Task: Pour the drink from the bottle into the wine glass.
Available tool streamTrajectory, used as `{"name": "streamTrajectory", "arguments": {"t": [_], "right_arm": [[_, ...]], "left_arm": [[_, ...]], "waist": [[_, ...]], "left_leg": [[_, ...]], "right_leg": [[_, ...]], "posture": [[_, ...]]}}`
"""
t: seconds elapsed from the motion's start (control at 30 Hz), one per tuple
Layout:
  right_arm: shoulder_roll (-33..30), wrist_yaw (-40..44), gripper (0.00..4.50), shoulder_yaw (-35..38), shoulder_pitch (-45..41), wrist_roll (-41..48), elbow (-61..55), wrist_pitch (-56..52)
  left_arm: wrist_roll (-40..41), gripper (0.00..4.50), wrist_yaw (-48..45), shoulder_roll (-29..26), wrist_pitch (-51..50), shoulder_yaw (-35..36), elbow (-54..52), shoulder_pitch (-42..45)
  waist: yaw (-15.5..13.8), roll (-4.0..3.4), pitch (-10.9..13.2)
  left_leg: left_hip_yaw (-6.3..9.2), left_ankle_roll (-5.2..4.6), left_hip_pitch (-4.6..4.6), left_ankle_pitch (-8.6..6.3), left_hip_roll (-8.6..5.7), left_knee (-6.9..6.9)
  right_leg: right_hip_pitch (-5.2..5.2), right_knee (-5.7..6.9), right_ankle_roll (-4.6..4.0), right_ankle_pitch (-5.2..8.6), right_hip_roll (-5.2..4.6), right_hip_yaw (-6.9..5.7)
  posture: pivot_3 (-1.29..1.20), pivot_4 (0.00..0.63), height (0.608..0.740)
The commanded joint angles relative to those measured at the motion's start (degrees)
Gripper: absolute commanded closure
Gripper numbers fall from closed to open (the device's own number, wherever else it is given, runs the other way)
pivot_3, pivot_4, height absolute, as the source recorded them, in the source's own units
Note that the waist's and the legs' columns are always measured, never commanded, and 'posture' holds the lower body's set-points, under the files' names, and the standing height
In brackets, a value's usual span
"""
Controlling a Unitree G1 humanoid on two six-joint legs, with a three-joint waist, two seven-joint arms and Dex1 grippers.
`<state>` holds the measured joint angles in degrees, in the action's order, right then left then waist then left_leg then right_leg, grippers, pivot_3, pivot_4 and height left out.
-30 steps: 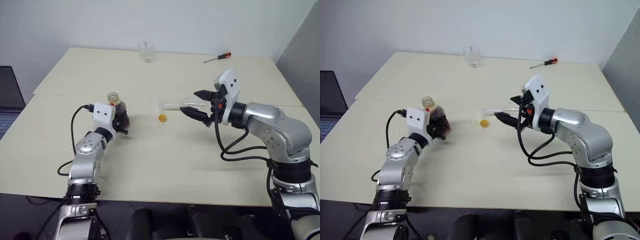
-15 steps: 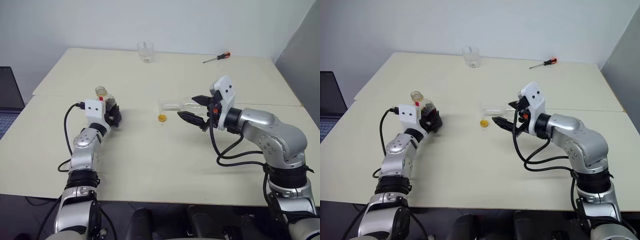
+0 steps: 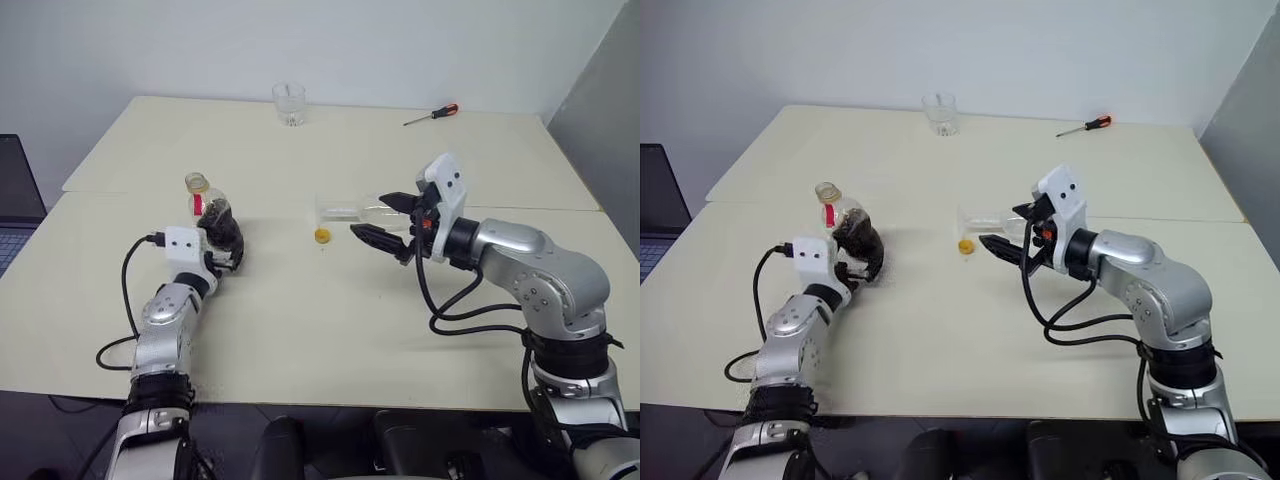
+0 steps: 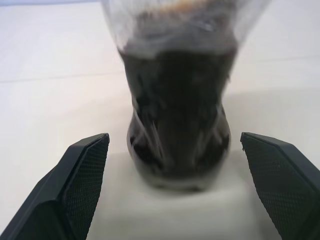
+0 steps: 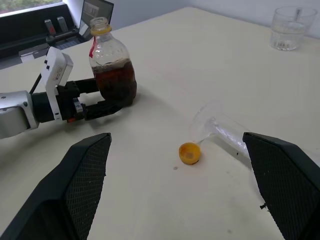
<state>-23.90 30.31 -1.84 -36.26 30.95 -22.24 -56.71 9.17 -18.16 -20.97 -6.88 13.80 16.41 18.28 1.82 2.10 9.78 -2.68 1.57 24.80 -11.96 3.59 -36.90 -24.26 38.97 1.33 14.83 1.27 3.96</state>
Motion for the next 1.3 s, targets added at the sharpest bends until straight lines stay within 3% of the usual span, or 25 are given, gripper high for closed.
{"name": "streamTrajectory", "arguments": {"t": [0.03,0.43,0.6,0.83,0.97,1.13,1.3], "right_arm": [[0.36,0.37,0.00,1.00,0.38,1.77,-1.09,0.18],[3.03,-1.50,0.00,2.50,4.10,2.69,1.49,1.24],[5.04,-3.40,0.00,3.57,4.66,3.60,2.06,0.46],[14.01,-10.78,0.00,7.71,1.36,9.23,3.72,-6.31],[19.93,-17.18,0.00,8.86,0.34,10.79,5.46,-12.57],[32.73,-30.87,0.00,20.48,-5.26,14.72,11.27,-19.47],[37.49,-40.86,0.00,25.93,-9.80,14.61,16.91,-17.19]], "left_arm": [[1.70,0.02,-0.19,0.29,-1.69,0.24,-7.56,-3.36],[7.37,0.02,-4.10,-2.39,-6.99,3.11,-27.22,-19.52],[12.77,0.02,-12.91,-12.18,-13.08,6.51,-33.94,-22.89],[19.32,0.02,-21.11,-24.35,-21.95,11.43,-39.24,-23.78],[22.95,0.02,-21.58,-25.60,-27.29,9.97,-44.29,-23.76],[20.63,0.02,-18.61,-23.05,-27.03,7.89,-44.33,-22.69],[19.32,0.02,-18.23,-22.12,-26.25,5.49,-43.07,-20.96]], "waist": [[0.00,0.00,0.00],[0.09,0.03,-0.02],[0.17,0.04,-0.02],[0.60,0.03,-0.01],[0.64,0.03,-0.01],[0.87,0.01,0.00],[0.58,0.04,-0.02]], "left_leg": [[0.00,0.00,0.00,0.00,0.00,0.00],[-0.01,0.00,-0.01,0.00,0.06,0.03],[0.00,0.00,-0.02,0.00,0.06,0.03],[0.02,0.00,-0.06,0.00,0.10,0.11],[0.05,0.00,-0.06,0.00,0.12,0.13],[0.07,0.00,-0.06,0.00,0.11,0.15],[0.26,0.00,-0.01,0.00,0.05,0.15]], "right_leg": [[0.01,0.00,0.00,0.00,0.00,0.00],[0.01,-0.02,0.00,0.04,-0.13,0.03],[-0.02,0.00,-0.10,0.19,-0.14,0.01],[-0.05,0.04,-0.13,0.34,-0.13,-0.03],[-0.05,0.03,-0.15,0.35,-0.21,-0.05],[-0.06,0.08,-0.25,0.30,-0.27,-0.07],[0.00,0.02,-0.35,0.26,-0.29,-0.26]], "posture": [[0.00,0.150,0.740],[0.00,0.150,0.740],[0.00,0.150,0.740],[0.00,0.150,0.740],[0.00,0.150,0.740],[0.00,0.150,0.740],[0.00,0.150,0.740]]}}
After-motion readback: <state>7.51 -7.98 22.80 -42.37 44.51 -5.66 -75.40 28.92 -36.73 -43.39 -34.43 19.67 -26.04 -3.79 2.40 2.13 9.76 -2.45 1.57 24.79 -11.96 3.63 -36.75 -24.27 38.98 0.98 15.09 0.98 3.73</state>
